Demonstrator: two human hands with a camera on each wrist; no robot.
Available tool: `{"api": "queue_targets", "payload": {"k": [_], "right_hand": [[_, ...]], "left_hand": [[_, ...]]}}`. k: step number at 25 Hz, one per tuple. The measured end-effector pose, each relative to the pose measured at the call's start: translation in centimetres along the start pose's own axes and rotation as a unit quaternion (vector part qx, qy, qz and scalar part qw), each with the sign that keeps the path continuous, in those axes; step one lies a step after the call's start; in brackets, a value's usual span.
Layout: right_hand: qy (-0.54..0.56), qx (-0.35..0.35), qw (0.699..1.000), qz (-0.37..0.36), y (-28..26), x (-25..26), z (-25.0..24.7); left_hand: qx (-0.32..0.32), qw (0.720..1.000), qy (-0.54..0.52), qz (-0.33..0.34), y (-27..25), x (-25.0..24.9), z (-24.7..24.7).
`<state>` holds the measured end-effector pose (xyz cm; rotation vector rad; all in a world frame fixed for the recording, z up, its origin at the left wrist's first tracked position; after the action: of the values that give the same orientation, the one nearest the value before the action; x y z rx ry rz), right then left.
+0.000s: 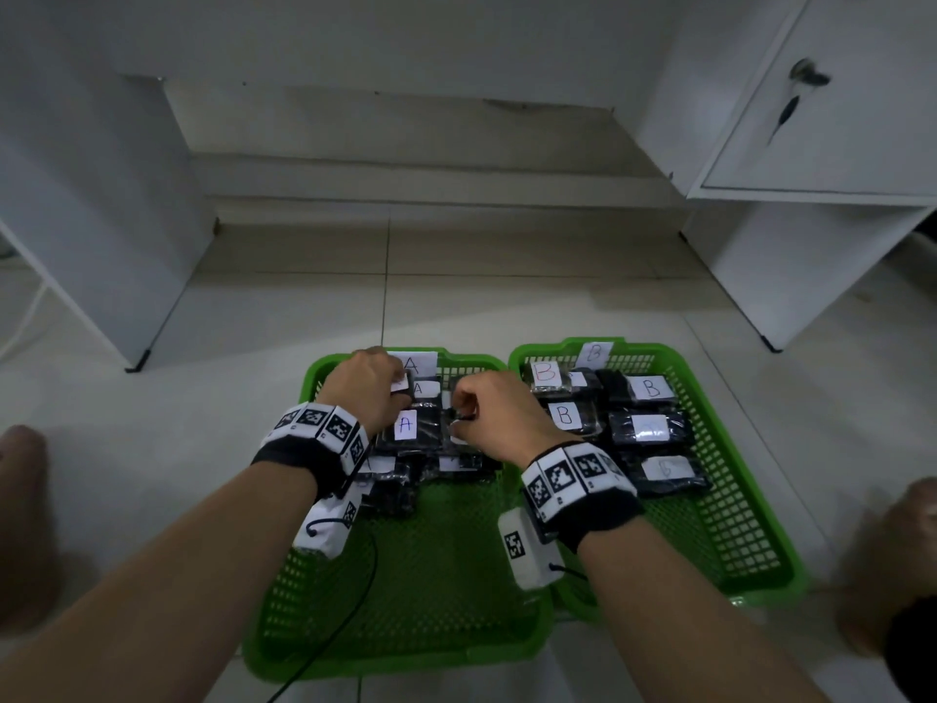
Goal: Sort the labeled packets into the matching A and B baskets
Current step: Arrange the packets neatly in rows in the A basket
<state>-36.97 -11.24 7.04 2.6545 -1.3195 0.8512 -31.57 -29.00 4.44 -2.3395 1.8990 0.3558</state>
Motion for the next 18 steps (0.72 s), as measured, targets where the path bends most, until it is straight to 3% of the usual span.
{"api": "queue_targets", "payload": {"k": [12, 14, 18], "right_hand": [[-0.088, -0.034, 0.995, 0.014, -3.6, 5.9, -2.8], [-0.097, -0.055, 0.993, 0.026, -5.0, 6.5, -4.0], [-0.140, -0.064, 0.981, 0.116, -5.1, 4.7, -5.5]], "left_hand": [[-0.014, 0.997, 0.069, -0.027, -6.4, -2.7, -7.8], [0.003, 0.996, 0.086, -0.035, -7.1, -3.3, -9.1], [0.085, 0.989, 0.114, -0.025, -5.5, -4.8, -9.2]]}}
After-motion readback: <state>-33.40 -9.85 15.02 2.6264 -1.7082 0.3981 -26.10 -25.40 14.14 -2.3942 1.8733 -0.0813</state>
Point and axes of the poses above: each hand's wrist, its own y-axis towards the middle knuckle, its own z-axis out of the palm, x = y × z, the point moved 3 cm from there along y, towards the middle knuckle, and after that the axes turned 8 degrees about z, right-handed, at the moved point
